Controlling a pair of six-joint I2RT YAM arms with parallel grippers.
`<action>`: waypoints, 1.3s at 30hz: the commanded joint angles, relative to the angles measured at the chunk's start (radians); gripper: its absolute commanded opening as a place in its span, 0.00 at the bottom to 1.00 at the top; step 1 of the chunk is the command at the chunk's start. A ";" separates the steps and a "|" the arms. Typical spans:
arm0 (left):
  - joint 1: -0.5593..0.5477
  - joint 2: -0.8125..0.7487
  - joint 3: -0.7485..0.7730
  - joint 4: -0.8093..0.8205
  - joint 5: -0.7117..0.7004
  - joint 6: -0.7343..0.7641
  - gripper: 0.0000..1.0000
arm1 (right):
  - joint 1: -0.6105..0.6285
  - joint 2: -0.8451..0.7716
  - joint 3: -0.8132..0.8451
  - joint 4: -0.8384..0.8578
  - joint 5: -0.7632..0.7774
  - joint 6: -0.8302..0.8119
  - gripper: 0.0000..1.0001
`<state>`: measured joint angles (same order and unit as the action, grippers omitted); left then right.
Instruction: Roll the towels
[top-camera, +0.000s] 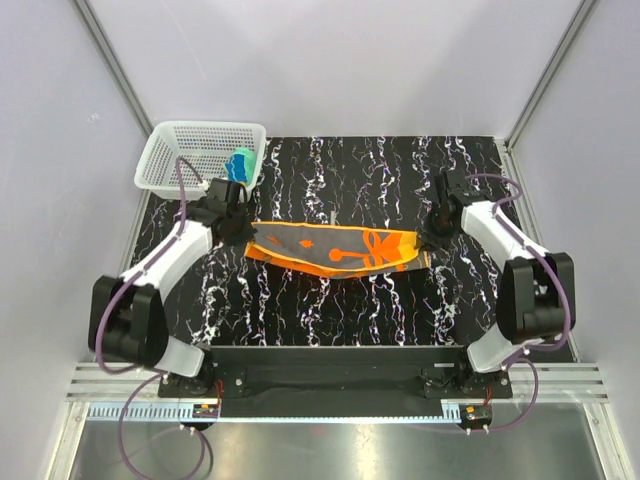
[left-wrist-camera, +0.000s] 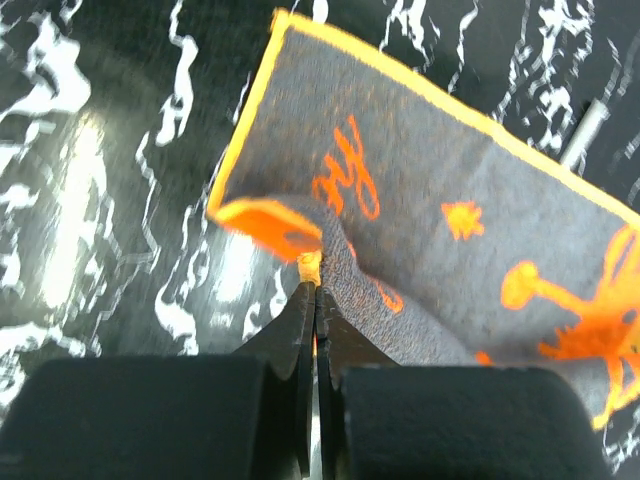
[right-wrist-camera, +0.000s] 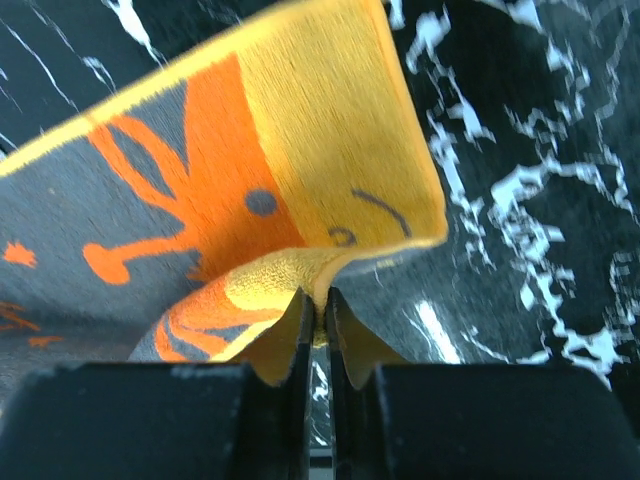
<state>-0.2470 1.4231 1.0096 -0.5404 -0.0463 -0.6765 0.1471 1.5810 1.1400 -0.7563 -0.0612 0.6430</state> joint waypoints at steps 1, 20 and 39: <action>0.012 0.100 0.101 0.025 0.013 0.031 0.00 | -0.018 0.068 0.089 0.015 0.015 -0.029 0.10; 0.040 0.330 0.311 -0.055 -0.036 0.068 0.00 | -0.060 0.283 0.239 0.017 -0.052 -0.055 0.15; 0.081 0.281 0.238 -0.030 -0.084 0.041 0.11 | -0.141 0.384 0.369 -0.018 -0.022 -0.074 0.74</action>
<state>-0.1680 1.8034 1.2892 -0.6022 -0.0784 -0.6281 0.0254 1.9839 1.4628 -0.7563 -0.1192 0.5915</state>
